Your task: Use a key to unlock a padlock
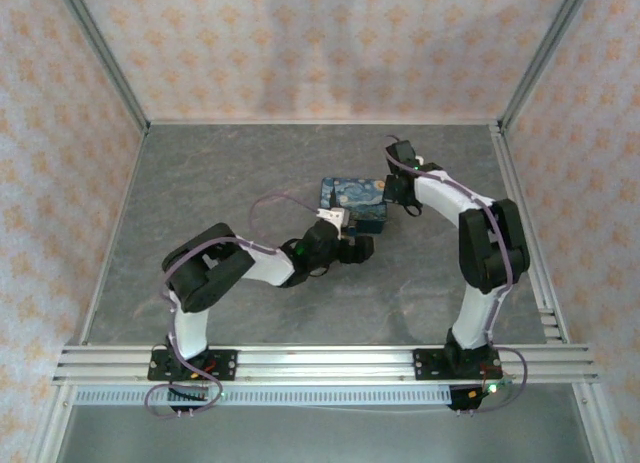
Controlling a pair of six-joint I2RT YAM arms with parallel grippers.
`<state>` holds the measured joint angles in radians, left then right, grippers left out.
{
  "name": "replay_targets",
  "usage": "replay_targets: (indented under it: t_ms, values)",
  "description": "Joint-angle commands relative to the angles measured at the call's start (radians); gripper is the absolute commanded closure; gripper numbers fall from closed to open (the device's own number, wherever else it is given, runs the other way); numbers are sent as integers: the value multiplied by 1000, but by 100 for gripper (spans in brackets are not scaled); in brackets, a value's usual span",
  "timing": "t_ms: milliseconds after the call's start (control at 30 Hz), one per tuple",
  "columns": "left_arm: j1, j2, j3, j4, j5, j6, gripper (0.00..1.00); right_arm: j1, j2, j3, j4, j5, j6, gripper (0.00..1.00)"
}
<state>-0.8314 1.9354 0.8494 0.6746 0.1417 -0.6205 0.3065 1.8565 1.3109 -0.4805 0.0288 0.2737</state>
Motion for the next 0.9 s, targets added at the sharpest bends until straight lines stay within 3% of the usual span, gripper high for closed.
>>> replay_targets:
  t_ms: [0,233,433,667,867]
  values:
    - [-15,74,43,40,-55,59,4,4,23,-11,32,-29,15,100]
    - [-38,100,78,25,-159,197,2,27,66,22,45,-47,-7,100]
    - [-54,83,53,3,-263,222,2,39,114,54,52,-58,-8,100]
    - [-53,-51,-38,-40,-284,262,3,43,132,89,48,-63,-7,100]
    - [-6,-121,-70,-95,-218,265,2,56,129,97,45,-64,-4,100]
